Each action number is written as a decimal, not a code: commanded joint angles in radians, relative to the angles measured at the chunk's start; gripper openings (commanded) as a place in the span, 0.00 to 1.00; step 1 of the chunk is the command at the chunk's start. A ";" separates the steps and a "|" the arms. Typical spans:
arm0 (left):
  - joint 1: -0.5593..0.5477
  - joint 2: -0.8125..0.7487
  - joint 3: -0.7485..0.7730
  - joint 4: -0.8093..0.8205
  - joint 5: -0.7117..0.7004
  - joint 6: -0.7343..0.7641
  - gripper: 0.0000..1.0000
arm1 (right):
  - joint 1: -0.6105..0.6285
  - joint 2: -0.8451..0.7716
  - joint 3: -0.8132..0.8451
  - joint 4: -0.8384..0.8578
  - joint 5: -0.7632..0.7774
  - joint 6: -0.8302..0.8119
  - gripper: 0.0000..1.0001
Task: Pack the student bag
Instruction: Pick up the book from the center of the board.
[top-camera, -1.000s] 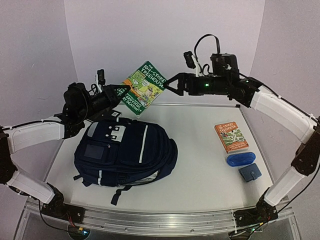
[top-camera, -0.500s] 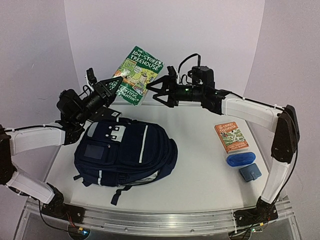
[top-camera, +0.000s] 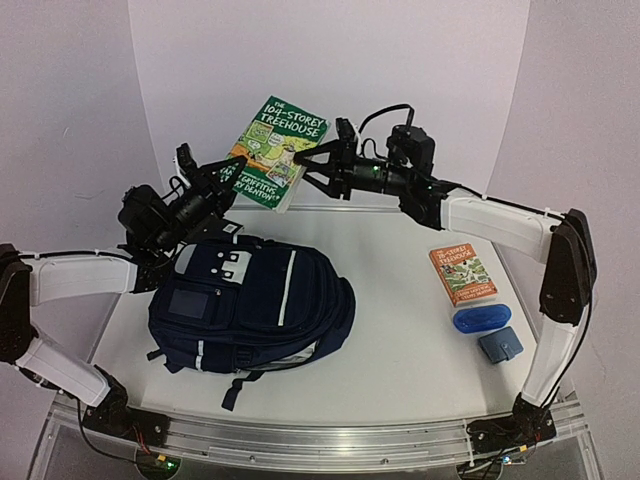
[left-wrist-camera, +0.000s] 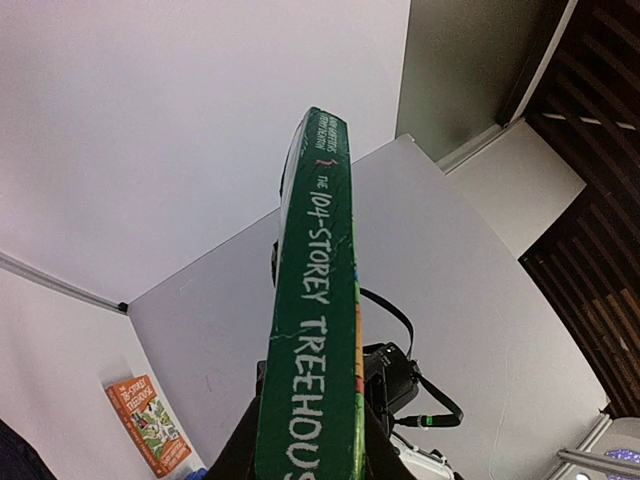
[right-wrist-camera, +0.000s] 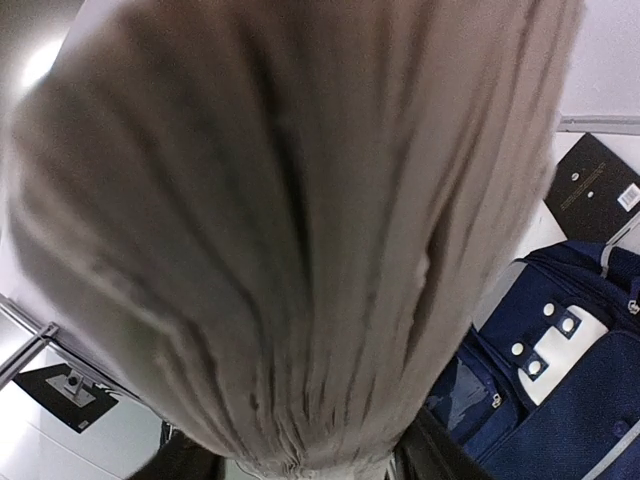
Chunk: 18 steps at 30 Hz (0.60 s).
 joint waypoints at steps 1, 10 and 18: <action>-0.014 -0.006 0.069 -0.005 0.024 -0.003 0.01 | -0.004 0.002 0.036 0.072 -0.012 0.010 0.40; -0.029 -0.068 0.192 -0.563 0.091 0.200 0.57 | -0.134 -0.085 -0.105 0.070 -0.029 0.044 0.00; -0.045 -0.062 0.352 -1.172 -0.049 0.491 0.85 | -0.320 -0.234 -0.300 0.045 -0.138 0.086 0.00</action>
